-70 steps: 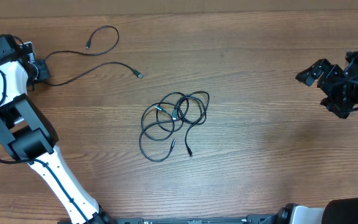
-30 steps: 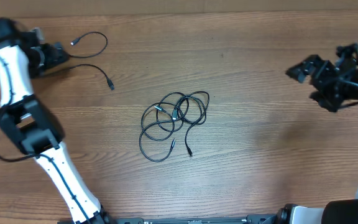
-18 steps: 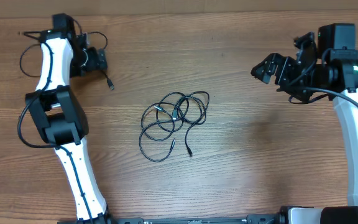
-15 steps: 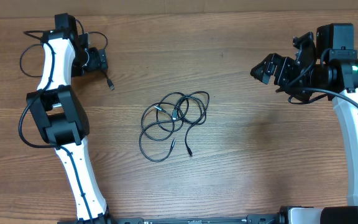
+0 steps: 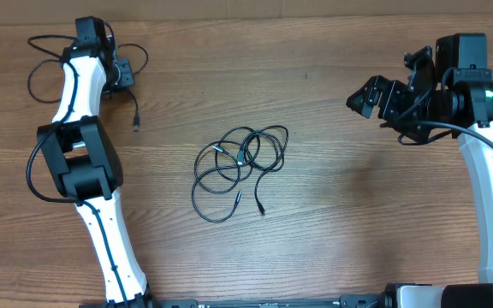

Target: Untangle cables

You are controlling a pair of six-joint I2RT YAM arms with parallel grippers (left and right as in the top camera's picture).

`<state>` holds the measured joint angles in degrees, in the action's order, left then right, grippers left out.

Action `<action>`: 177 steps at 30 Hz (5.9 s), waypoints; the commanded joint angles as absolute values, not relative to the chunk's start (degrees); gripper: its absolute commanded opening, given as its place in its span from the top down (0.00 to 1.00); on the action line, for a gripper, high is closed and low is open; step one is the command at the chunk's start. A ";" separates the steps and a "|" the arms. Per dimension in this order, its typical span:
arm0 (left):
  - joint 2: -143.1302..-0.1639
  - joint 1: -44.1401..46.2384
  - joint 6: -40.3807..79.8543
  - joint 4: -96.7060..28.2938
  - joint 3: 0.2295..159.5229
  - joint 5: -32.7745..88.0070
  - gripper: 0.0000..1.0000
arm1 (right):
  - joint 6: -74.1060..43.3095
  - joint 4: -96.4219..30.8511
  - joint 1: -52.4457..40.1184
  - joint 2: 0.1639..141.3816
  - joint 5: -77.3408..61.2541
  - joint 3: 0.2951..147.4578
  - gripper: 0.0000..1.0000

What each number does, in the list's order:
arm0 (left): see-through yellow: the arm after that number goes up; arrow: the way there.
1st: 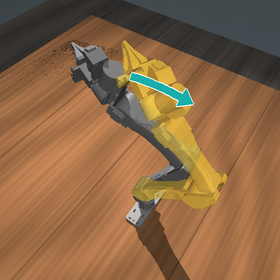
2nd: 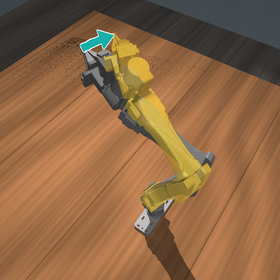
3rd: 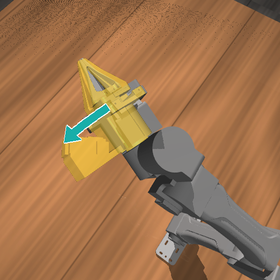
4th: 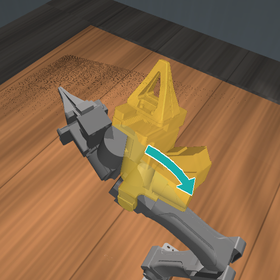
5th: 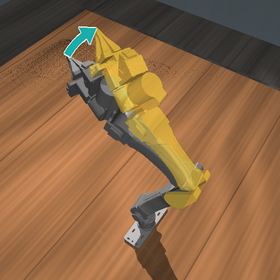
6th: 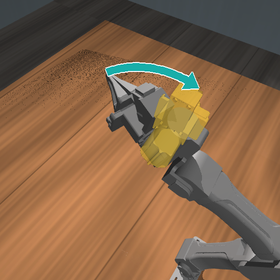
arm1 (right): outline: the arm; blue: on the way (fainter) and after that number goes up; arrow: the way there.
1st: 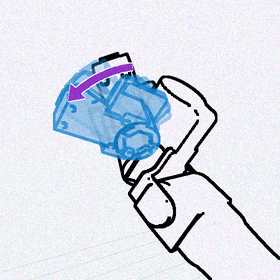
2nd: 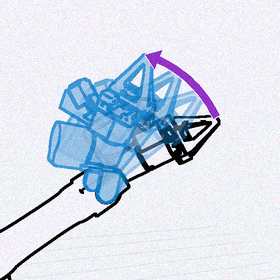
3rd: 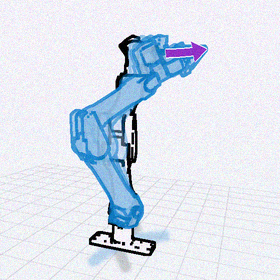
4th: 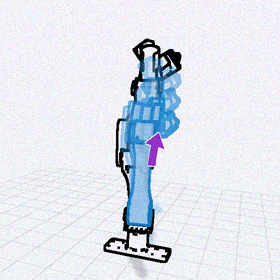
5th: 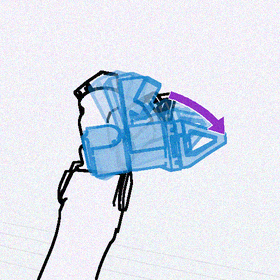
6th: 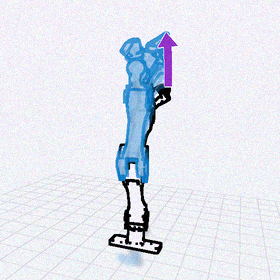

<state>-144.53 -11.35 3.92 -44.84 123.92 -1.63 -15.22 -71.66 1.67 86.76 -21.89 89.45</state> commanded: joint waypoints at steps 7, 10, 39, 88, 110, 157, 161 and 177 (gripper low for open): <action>-146.56 -20.53 1.30 -37.78 123.02 -3.64 0.96 | -15.22 -73.65 1.50 87.02 -18.87 89.25 0.00; -146.56 -23.51 1.28 -37.43 123.09 -3.36 0.96 | -15.22 -74.11 1.50 87.02 -18.87 89.25 0.00; -146.91 -23.88 12.25 -57.80 124.95 3.53 0.96 | -16.69 -73.38 1.50 87.02 -18.85 89.23 0.00; -144.49 -30.50 7.03 -63.57 149.27 22.46 0.52 | -17.78 -80.05 1.50 87.02 -18.87 89.25 0.00; -141.23 4.73 -3.77 -96.86 147.30 18.90 0.31 | -14.94 -79.00 1.50 87.02 -16.08 89.23 0.00; -115.04 13.74 2.02 -58.76 82.06 7.81 0.96 | -14.74 -77.43 1.50 87.02 -15.46 89.23 0.00; -114.83 13.80 1.37 -64.95 88.55 13.45 0.96 | -14.74 -77.14 1.50 87.02 -15.46 89.25 0.00; -103.42 16.56 -1.28 -79.24 129.49 38.85 0.96 | -14.76 -76.77 1.50 87.02 -15.46 89.25 0.00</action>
<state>-108.29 15.49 -0.14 -79.29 123.59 32.45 -14.96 -77.17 1.67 86.78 -15.66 89.41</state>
